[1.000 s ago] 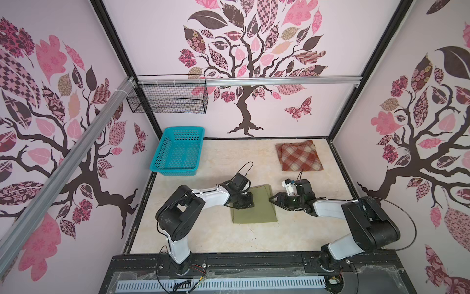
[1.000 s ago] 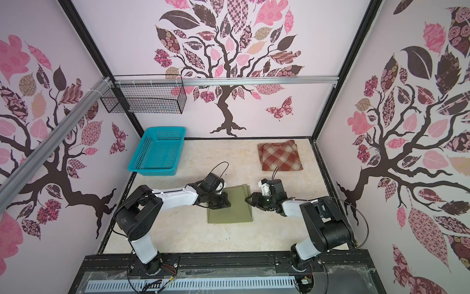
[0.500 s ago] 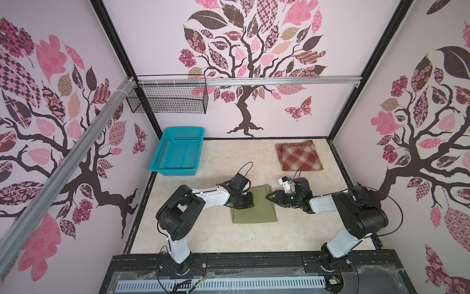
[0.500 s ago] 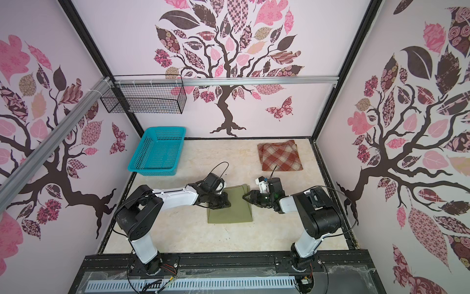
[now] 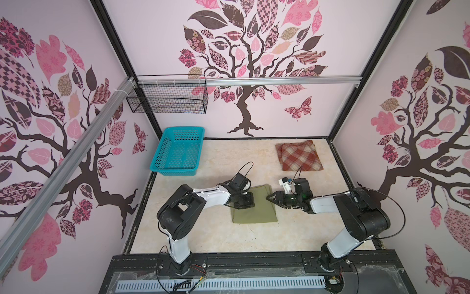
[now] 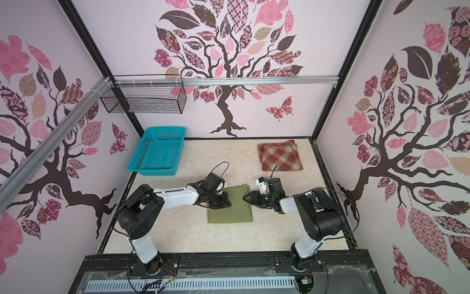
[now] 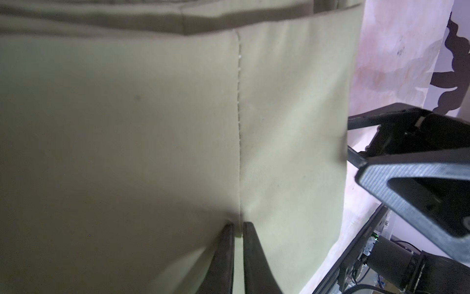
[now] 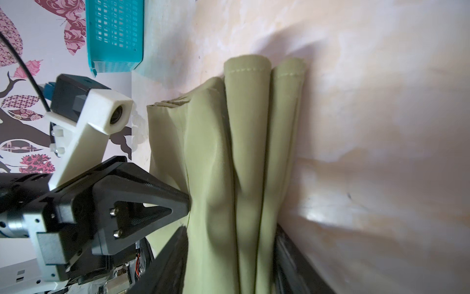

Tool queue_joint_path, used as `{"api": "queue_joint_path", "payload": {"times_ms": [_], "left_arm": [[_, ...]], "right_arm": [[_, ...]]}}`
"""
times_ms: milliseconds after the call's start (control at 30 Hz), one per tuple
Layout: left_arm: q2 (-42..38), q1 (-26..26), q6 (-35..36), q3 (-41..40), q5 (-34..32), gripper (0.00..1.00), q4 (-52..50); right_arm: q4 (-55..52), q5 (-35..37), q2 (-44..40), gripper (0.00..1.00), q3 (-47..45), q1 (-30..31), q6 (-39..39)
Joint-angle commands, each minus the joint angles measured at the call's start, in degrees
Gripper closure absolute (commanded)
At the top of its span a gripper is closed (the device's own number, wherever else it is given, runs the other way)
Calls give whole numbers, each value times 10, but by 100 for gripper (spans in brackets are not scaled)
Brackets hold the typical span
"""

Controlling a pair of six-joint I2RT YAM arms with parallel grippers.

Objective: Fold and stack skirts
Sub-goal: Pick up the skirt from the center of the table.

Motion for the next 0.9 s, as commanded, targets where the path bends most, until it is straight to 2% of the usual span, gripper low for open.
{"api": "queue_joint_path", "payload": {"times_ms": [0,233,467,633,867], "left_arm": [[13,1,0,20,-1,87,-5],[14,1,1,23,-2,87,-8],[14,1,1,24,-2,87,-10],[12,1,1,23,-2,87,-9],[10,1,1,20,-3,87,-8]], "right_arm": [[-117,44,27,45,-22,4,-8],[-92,-3,57,46,-7,4,-6],[-107,-1,61,46,2,4,-17],[-103,3,70,52,5,4,-15],[-91,7,81,53,13,4,-6]]}}
